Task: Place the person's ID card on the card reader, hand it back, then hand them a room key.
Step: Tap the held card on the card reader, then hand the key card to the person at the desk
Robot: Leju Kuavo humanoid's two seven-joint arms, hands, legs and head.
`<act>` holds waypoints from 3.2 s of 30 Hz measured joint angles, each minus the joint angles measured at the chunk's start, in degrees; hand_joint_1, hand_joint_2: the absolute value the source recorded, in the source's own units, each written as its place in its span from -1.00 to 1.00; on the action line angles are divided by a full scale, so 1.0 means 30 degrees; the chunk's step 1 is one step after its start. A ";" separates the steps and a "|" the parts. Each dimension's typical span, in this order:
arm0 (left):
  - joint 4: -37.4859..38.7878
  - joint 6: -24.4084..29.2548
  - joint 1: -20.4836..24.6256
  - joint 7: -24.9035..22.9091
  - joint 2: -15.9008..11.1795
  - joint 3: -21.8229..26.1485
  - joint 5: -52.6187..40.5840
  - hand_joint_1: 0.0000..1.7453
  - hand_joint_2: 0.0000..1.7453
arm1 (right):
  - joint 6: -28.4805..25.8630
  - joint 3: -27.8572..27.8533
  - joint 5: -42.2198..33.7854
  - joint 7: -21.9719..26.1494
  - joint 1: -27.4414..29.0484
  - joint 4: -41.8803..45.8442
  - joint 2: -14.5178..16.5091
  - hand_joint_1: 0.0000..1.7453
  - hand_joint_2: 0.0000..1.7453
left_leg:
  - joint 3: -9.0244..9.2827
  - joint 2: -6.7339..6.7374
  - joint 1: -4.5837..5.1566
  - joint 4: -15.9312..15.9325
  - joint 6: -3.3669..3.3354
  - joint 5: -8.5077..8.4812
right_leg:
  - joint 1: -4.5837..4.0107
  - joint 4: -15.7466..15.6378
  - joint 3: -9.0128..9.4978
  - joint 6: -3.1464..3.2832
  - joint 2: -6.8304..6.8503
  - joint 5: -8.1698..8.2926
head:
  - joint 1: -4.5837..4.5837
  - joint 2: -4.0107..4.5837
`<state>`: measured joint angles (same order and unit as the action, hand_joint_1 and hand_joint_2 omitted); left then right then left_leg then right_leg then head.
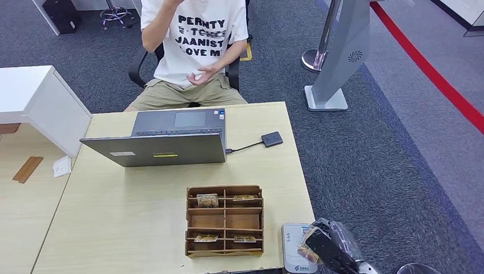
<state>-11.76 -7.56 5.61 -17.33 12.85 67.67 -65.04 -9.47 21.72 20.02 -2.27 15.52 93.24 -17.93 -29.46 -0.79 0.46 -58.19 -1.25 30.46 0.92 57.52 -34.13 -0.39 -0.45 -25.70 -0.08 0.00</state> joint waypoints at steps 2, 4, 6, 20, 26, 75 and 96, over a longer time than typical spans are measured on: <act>0.0000 0.0002 0.0000 0.0000 -0.0004 0.0004 0.0007 -1.00 -1.00 | -0.0011 0.0066 0.0000 -0.0002 -0.0013 0.0000 -0.0004 1.00 1.00 | 0.0000 0.0000 0.0000 0.0000 0.0000 0.0000 | 0.0000 0.0000 0.0000 0.0000 0.0000 0.0000 | 0.0000 0.0000; 0.0000 0.0005 0.0000 0.0000 -0.0007 0.0007 0.0022 -1.00 -1.00 | -0.0031 0.0128 0.0000 -0.0002 -0.0023 0.0004 -0.0013 1.00 1.00 | 0.0000 0.0000 0.0000 0.0000 0.0000 0.0000 | 0.0000 0.0000 0.0000 0.0000 0.0000 0.0000 | 0.0000 0.0000; 0.0000 0.0011 0.0000 0.0000 -0.0007 0.0017 0.0042 -1.00 -1.00 | -0.0060 0.0202 0.0005 0.0000 -0.0032 0.0027 -0.0044 1.00 1.00 | 0.0000 0.0000 0.0000 0.0000 0.0000 0.0000 | 0.0000 0.0000 0.0000 0.0000 0.0000 0.0000 | 0.0000 0.0000; 0.0000 0.0004 0.0000 0.0149 -0.0007 0.0326 0.0255 -1.00 -1.00 | -0.1062 0.0834 -0.0441 0.1034 0.0080 0.1868 -0.0761 1.00 1.00 | -0.0001 0.0002 0.0001 0.0000 0.0000 0.0000 | 0.0001 0.0000 -0.0002 0.0000 0.0000 0.0000 | 0.0000 0.0000; 0.0000 -0.0035 0.0001 0.0184 -0.0007 0.0326 0.0239 -1.00 -1.00 | -0.0869 0.1156 -0.0594 0.1375 0.0055 0.2497 -0.1064 1.00 1.00 | -0.0003 0.0001 0.0000 0.0000 -0.0001 0.0001 | 0.0000 0.0000 -0.0002 -0.0001 0.0000 -0.0001 | 0.0000 0.0000; 0.0000 -0.0055 0.0005 0.0014 -0.0007 0.0326 -0.0033 -1.00 -1.00 | -0.1477 0.3208 0.0444 -0.0004 -0.1130 0.0858 -0.1266 1.00 1.00 | -0.0002 0.0002 0.0000 0.0000 -0.0005 0.0003 | 0.0001 0.0000 -0.0001 -0.0009 0.0000 -0.0007 | 0.0000 0.0000; 0.0000 -0.0047 0.0005 0.0005 -0.0007 0.0326 -0.0031 -1.00 -1.00 | -0.1657 0.3432 0.0568 -0.0197 -0.1322 0.0577 -0.1266 1.00 1.00 | -0.0002 0.0002 0.0000 0.0000 -0.0006 0.0004 | 0.0000 0.0000 -0.0001 -0.0010 0.0000 -0.0008 | 0.0000 0.0000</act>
<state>-11.76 -7.70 5.62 -17.32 12.83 68.65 -65.13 -14.45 32.01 21.73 -2.86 11.55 94.97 -21.73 -29.47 -0.78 0.46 -58.18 -1.27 30.48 0.92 57.52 -34.14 -0.42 -0.45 -25.72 -0.08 0.00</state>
